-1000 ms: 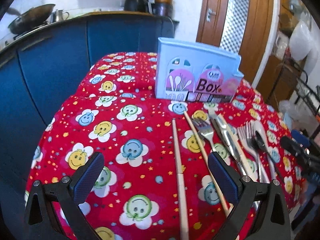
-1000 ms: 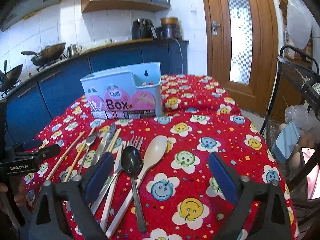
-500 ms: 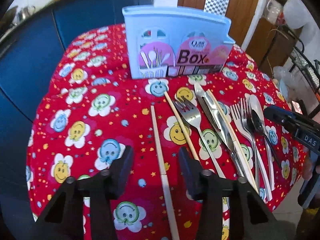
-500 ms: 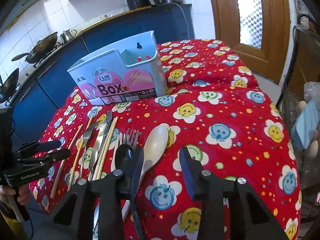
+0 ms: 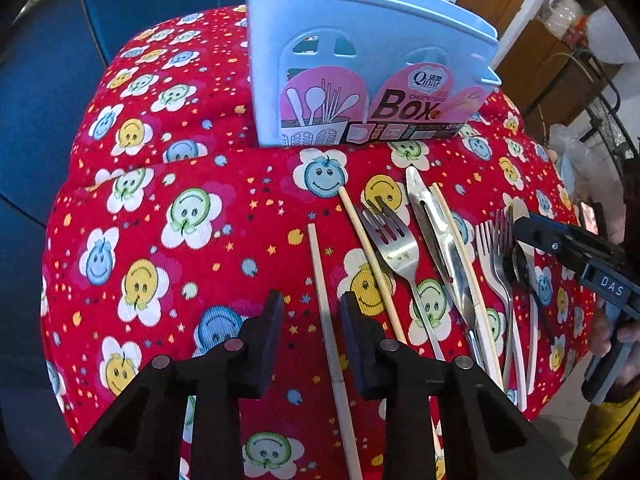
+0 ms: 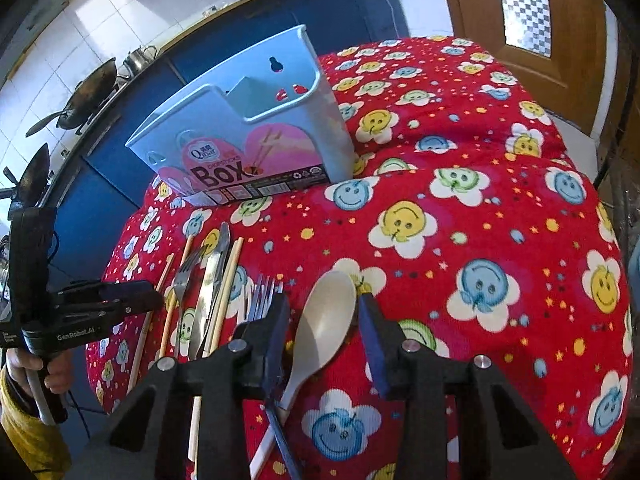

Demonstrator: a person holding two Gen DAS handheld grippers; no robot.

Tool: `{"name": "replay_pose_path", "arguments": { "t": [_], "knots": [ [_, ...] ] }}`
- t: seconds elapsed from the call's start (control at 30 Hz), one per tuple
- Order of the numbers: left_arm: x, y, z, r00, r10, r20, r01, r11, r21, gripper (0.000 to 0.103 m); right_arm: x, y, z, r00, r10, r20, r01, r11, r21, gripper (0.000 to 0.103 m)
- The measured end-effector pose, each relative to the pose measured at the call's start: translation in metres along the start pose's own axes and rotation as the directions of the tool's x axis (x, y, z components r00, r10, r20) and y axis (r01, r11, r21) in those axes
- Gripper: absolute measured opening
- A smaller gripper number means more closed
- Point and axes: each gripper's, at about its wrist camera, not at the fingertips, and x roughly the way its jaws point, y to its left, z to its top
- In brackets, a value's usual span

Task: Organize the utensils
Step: 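Lower the left tool onto a wooden chopstick while the right tool grasps the white spoon, then lift the chopstick with the left tool while the right tool lifts the white spoon toward the caddy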

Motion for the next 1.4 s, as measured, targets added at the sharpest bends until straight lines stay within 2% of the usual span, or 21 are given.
{"name": "replay_pose_path", "arguments": {
  "t": [0.07, 0.13, 0.17, 0.2, 0.23, 0.27, 0.33, 0.43, 0.57, 0.67, 0.77, 0.87, 0.97, 1.07, 1.13, 1.3, 1.4],
  "knots": [
    [0.001, -0.003, 0.002, 1.0, -0.014, -0.007, 0.014, 1.0, 0.022, 0.028, 0.003, 0.0, 0.002, 1.0, 0.017, -0.017, -0.017, 1.0, 0.006, 0.036],
    [0.001, -0.006, 0.004, 1.0, -0.011, -0.012, 0.011, 0.999, 0.035, 0.026, 0.006, -0.001, 0.004, 0.999, 0.032, -0.031, -0.032, 0.999, 0.01, 0.026],
    [0.001, -0.006, 0.005, 1.0, -0.014, -0.012, 0.014, 0.999, 0.036, 0.022, 0.007, -0.002, 0.004, 0.999, 0.033, -0.033, -0.033, 0.999, 0.009, 0.022],
    [0.002, -0.005, 0.006, 1.0, -0.02, -0.01, 0.02, 0.999, 0.03, 0.017, 0.008, -0.003, 0.005, 0.999, 0.032, -0.034, -0.031, 0.999, 0.006, 0.012],
    [0.002, -0.003, 0.006, 1.0, -0.03, -0.004, 0.03, 0.999, 0.02, 0.014, 0.009, -0.004, 0.004, 0.999, 0.034, -0.036, -0.034, 0.999, 0.007, 0.01],
    [0.002, -0.002, 0.007, 0.999, -0.044, 0.005, 0.044, 0.999, 0.011, 0.007, 0.009, -0.006, 0.004, 0.998, 0.045, -0.035, -0.045, 0.999, 0.011, 0.009],
    [0.002, 0.002, 0.006, 0.998, -0.057, 0.016, 0.057, 0.998, -0.004, 0.006, 0.006, -0.008, 0.004, 0.998, 0.061, -0.019, -0.061, 0.998, 0.015, 0.008],
    [-0.005, 0.004, 0.005, 0.996, -0.058, 0.063, 0.059, 0.998, -0.016, 0.005, -0.005, -0.004, 0.005, 0.997, 0.069, 0.046, -0.069, 0.998, -0.009, 0.007],
    [-0.031, 0.007, -0.001, 0.981, -0.043, 0.191, 0.048, 0.999, -0.018, 0.004, -0.026, 0.008, 0.01, 0.984, 0.041, 0.172, -0.029, 0.997, -0.072, 0.007],
    [-0.056, 0.006, -0.004, 0.951, -0.047, 0.304, 0.054, 0.998, -0.015, 0.004, -0.041, 0.018, 0.015, 0.961, 0.032, 0.276, -0.001, 0.994, -0.111, 0.007],
    [-0.077, 0.003, -0.001, 0.919, -0.047, 0.392, 0.054, 0.999, -0.007, 0.004, -0.057, 0.027, 0.021, 0.927, 0.013, 0.374, 0.042, 0.989, -0.139, 0.007],
    [-0.099, 0.004, 0.005, 0.866, -0.075, 0.494, 0.094, 0.995, -0.014, 0.004, -0.073, 0.034, 0.032, 0.893, 0.001, 0.451, 0.076, 0.985, -0.153, 0.006],
    [-0.114, 0.001, 0.012, 0.824, -0.075, 0.562, 0.098, 0.995, -0.011, 0.004, -0.087, 0.043, 0.042, 0.855, -0.013, 0.518, 0.12, 0.978, -0.172, 0.006],
    [-0.128, -0.002, 0.025, 0.794, -0.099, 0.6, 0.123, 0.992, 0.001, 0.004, -0.101, 0.05, 0.051, 0.817, 0.005, 0.577, 0.128, 0.974, -0.189, 0.006],
    [-0.142, -0.005, 0.033, 0.772, -0.1, 0.628, 0.118, 0.993, 0.013, 0.004, -0.108, 0.056, 0.057, 0.8, 0.011, 0.6, 0.137, 0.97, -0.2, 0.006],
    [-0.168, -0.006, 0.059, 0.743, -0.089, 0.663, 0.115, 0.993, 0.004, 0.004, -0.119, 0.072, 0.085, 0.784, 0.021, 0.62, 0.152, 0.962, -0.225, 0.006],
    [-0.182, -0.008, 0.07, 0.729, -0.061, 0.682, 0.083, 0.997, 0.0, 0.004, -0.124, 0.08, 0.097, 0.767, 0.038, 0.641, 0.152, 0.959, -0.239, 0.006]
  ]
}}
